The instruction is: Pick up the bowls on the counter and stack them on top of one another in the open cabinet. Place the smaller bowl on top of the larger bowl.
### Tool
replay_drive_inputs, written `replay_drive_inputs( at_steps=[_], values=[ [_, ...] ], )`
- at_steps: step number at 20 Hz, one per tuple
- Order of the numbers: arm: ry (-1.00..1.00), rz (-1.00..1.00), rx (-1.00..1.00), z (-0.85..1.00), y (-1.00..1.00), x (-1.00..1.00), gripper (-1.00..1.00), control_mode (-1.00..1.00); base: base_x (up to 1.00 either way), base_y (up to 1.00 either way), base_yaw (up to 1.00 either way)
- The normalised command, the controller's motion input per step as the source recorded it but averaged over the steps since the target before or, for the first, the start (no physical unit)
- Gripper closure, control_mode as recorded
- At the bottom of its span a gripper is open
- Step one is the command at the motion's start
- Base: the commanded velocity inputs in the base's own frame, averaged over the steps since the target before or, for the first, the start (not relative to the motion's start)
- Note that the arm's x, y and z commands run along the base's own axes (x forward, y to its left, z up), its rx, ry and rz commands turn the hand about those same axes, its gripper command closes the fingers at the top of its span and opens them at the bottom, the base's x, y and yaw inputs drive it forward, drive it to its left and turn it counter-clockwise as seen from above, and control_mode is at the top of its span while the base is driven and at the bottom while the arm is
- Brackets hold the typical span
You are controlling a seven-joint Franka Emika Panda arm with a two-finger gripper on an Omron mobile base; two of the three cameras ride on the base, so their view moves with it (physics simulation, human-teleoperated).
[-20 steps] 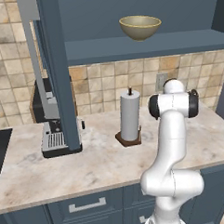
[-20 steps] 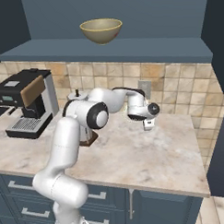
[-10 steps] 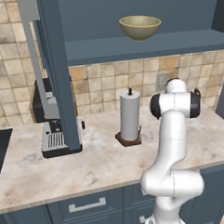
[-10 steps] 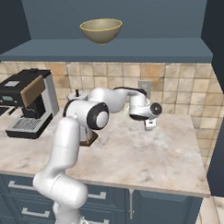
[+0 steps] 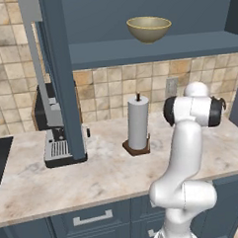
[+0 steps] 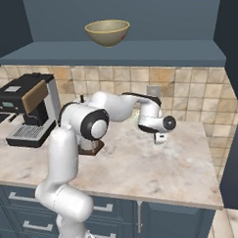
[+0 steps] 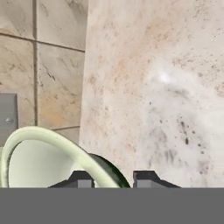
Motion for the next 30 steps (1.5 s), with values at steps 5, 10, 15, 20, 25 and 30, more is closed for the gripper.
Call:
replay_drive_inputs(
  at_steps=[5,10,15,20,25,30],
  values=[
    [0.00,0.00,0.07,0.38,-0.09,-0.62,1.00,-1.00,0.00,0.00,0.00],
    [-0.01,0.00,0.05,0.43,-0.06,-0.58,1.00,-1.00,0.00,0.00,0.00],
    [-0.02,0.00,0.05,0.46,-0.05,-0.54,1.00,-1.00,0.00,0.00,0.00],
    [-0.01,-0.02,0.04,0.39,-0.05,-0.47,1.00,-1.00,0.00,0.00,0.00],
    [0.00,-0.02,0.05,0.48,-0.07,-0.44,1.00,-1.00,0.00,0.00,0.00],
    [-0.01,-0.03,0.02,0.56,-0.03,-0.38,1.00,-1.00,0.00,0.00,0.00]
  ],
)
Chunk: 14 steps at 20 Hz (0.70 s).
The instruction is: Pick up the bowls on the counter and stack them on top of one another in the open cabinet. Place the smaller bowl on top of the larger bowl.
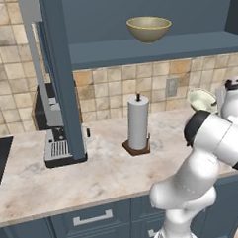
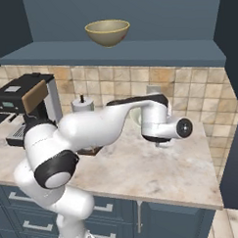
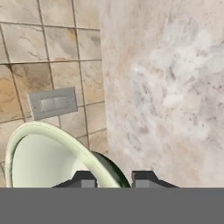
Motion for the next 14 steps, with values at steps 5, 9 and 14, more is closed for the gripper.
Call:
replay_drive_inputs(
  at_steps=[5,9,14],
  values=[
    [-0.01,-0.05,0.00,0.54,0.07,-0.29,1.00,-1.00,0.00,0.00,0.00],
    [-0.03,-0.08,-0.04,0.57,0.20,-0.15,1.00,-1.00,0.00,0.00,0.00],
    [-0.05,-0.07,-0.07,0.58,0.28,-0.01,1.00,-1.00,0.00,0.00,0.00]
  ],
)
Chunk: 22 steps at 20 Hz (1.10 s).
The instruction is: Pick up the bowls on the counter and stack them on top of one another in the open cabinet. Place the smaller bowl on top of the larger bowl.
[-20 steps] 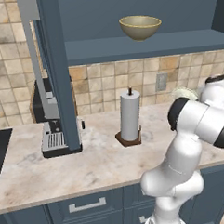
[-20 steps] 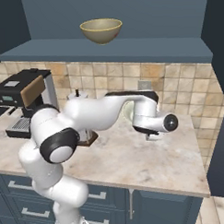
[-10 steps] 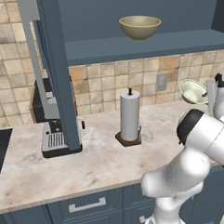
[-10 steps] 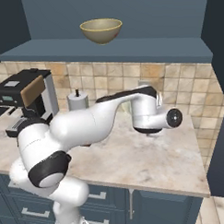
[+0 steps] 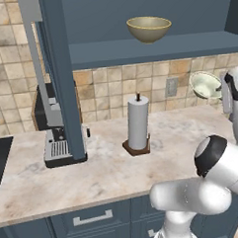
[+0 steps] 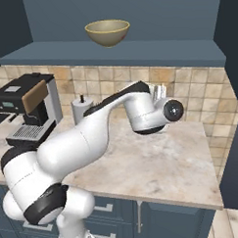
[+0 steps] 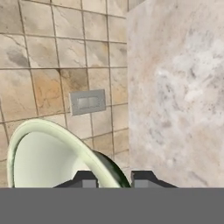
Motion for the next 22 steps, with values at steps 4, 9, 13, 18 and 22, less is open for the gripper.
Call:
replay_drive_inputs(
  at_steps=[4,9,13,18,22],
  values=[
    [-0.04,-0.07,-0.06,0.60,0.23,-0.03,1.00,-1.00,0.00,0.00,0.00],
    [-0.01,-0.05,-0.03,0.62,0.07,-0.10,1.00,-1.00,0.00,0.00,0.00],
    [0.02,-0.03,0.00,0.61,0.02,-0.11,1.00,-1.00,0.00,0.00,0.00],
    [0.00,-0.03,0.00,0.60,0.09,-0.05,1.00,-1.00,0.00,0.00,0.00],
    [0.00,-0.04,0.00,0.59,0.14,0.00,1.00,-1.00,0.00,0.00,0.00]
  ],
)
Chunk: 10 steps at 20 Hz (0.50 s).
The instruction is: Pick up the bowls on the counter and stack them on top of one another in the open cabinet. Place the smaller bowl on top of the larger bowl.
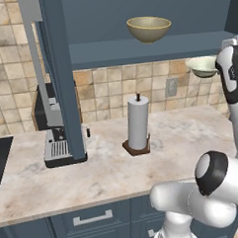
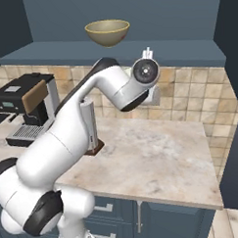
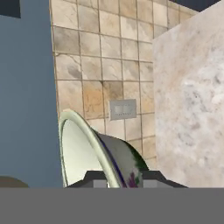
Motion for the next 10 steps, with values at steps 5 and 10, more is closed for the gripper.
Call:
replay_drive_inputs(
  at_steps=[5,10],
  values=[
    [-0.02,-0.04,0.00,0.57,0.11,-0.07,1.00,-1.00,0.00,0.00,0.00],
    [-0.04,-0.03,0.01,0.17,0.00,-0.47,1.00,-1.00,0.00,0.00,0.00]
  ],
)
